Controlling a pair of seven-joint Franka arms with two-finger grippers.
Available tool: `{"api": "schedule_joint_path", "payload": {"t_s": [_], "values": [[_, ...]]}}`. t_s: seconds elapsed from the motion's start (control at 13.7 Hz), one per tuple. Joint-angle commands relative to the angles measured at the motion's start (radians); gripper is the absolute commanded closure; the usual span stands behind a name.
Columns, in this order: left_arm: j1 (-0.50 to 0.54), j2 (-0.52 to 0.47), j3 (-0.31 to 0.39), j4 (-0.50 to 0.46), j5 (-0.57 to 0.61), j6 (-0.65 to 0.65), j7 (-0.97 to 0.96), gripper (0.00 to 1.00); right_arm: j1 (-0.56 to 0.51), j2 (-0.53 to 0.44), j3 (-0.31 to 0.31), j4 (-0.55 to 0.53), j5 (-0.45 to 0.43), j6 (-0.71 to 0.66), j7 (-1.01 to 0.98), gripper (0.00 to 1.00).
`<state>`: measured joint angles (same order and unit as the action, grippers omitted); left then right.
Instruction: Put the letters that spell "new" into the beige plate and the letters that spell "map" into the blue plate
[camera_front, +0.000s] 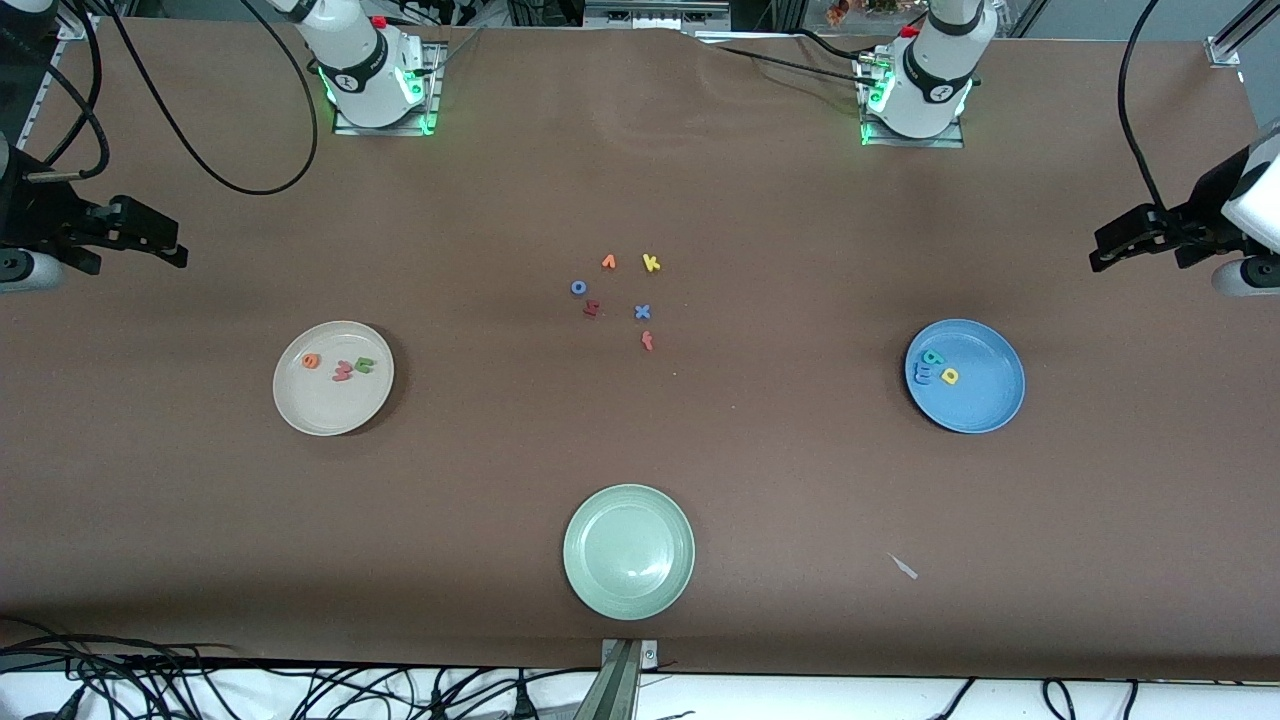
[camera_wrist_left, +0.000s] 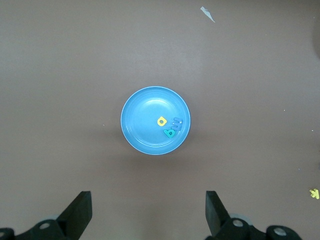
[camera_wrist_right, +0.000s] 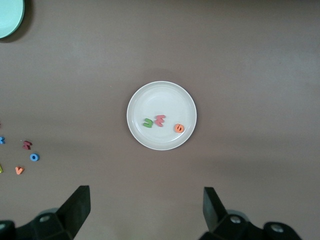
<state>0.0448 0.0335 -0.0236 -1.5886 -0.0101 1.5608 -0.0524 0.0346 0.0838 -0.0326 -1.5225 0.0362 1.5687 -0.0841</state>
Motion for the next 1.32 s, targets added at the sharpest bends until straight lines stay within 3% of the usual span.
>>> {"api": "schedule_joint_path", "payload": {"t_s": [0.0, 1.24], "values": [[0.004, -0.015, 0.004, -0.018, -0.014, 0.013, 0.016, 0.0, 0.004, -0.01, 0.023, -0.018, -0.018, -0.002, 0.012, 0.0], [0.003, -0.015, 0.002, -0.021, -0.014, 0.013, 0.017, 0.0, 0.01, -0.001, 0.026, 0.002, -0.041, -0.01, 0.009, 0.0]]}}
